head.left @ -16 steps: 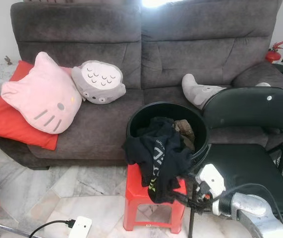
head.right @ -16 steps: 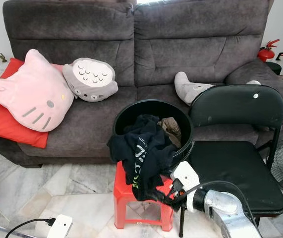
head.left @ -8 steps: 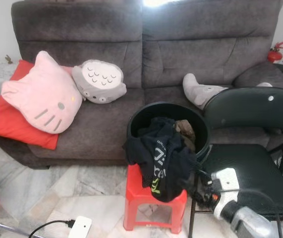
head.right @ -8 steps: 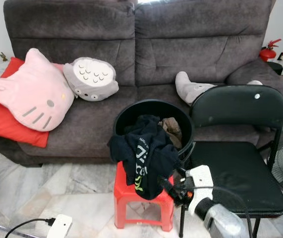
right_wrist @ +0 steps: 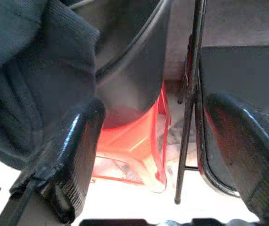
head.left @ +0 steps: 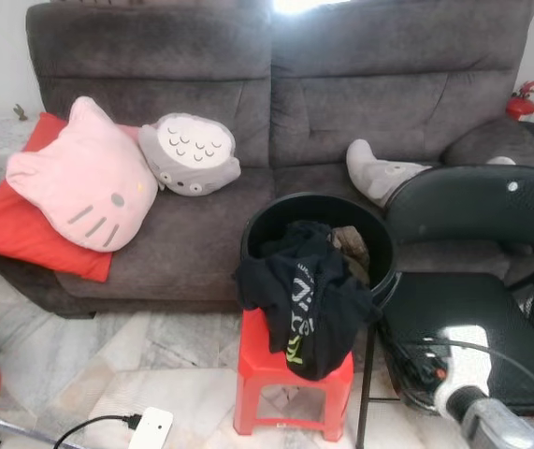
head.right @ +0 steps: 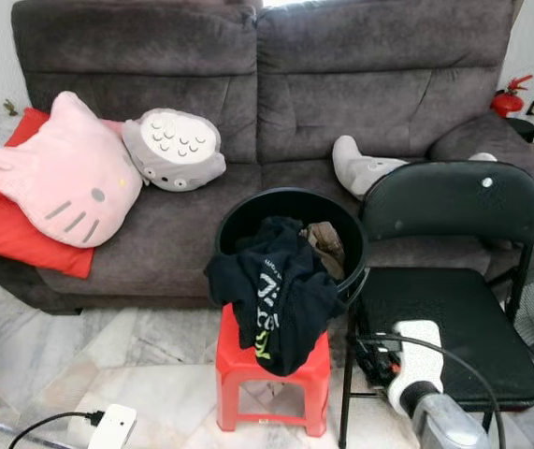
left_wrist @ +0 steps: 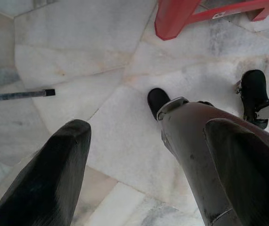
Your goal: Hang hanger
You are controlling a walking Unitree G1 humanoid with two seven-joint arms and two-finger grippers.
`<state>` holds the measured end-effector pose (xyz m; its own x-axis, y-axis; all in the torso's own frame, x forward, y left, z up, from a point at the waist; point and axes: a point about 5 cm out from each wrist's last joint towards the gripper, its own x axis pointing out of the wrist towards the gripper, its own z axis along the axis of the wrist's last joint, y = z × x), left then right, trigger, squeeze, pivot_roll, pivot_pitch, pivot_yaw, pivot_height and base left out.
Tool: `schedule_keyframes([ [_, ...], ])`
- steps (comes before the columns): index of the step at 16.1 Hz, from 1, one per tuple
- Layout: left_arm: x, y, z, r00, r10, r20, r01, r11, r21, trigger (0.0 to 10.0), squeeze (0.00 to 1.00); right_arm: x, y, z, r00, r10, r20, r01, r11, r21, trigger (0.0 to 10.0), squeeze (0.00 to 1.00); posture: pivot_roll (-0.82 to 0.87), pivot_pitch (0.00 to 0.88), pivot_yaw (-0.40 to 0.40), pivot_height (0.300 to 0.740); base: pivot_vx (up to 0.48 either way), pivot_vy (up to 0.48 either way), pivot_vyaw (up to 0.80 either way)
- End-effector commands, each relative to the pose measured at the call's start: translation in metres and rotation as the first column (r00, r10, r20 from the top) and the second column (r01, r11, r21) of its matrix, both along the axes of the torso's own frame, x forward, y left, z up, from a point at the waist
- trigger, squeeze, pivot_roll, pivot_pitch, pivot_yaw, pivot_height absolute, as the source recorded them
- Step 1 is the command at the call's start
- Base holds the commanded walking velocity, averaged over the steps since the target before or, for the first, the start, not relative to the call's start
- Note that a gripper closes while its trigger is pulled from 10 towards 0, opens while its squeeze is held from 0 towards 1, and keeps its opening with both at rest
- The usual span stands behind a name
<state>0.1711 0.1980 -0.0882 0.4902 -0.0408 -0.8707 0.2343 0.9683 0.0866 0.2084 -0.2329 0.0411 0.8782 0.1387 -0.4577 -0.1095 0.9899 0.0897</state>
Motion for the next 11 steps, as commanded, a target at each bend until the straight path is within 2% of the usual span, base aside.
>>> schedule_keyframes([
  [1,0.0,0.003,0.001,1.0,-0.001,0.003,0.0,1.0,0.013,10.0,0.0,0.002,0.0,0.002,1.0,0.019,0.01,-0.019,1.0,-0.013,10.0,0.0,-0.08,0.0,0.036,0.74,0.0,0.0,0.0],
  [4,0.0,0.003,0.001,1.0,0.006,0.006,-0.006,1.0,0.015,10.0,0.0,0.004,-0.012,-0.01,0.999,-0.036,-0.017,0.035,0.998,-0.055,10.0,0.0,-0.08,0.0,0.036,0.74,0.0,0.0,0.0],
  [6,0.0,0.004,0.001,1.0,0.006,0.005,-0.006,1.0,0.014,10.0,0.0,0.006,-0.009,-0.014,0.999,-0.029,-0.02,0.028,0.998,-0.05,10.0,0.0,-0.08,0.0,0.039,0.74,0.0,0.0,0.0],
  [8,0.0,0.004,0.001,1.0,0.007,0.006,-0.007,1.0,0.013,10.0,0.0,0.016,0.0,-0.019,1.0,-0.001,0.016,0.001,1.0,-0.007,10.0,0.0,-0.08,0.0,0.042,0.74,0.0,0.0,0.0],
  [11,0.0,0.004,0.0,1.0,0.012,0.01,-0.013,1.0,0.014,10.0,0.0,0.023,0.014,-0.021,0.981,0.187,0.046,-0.19,0.98,0.06,10.0,0.0,-0.07,0.0,0.042,0.74,0.0,0.0,0.0],
])
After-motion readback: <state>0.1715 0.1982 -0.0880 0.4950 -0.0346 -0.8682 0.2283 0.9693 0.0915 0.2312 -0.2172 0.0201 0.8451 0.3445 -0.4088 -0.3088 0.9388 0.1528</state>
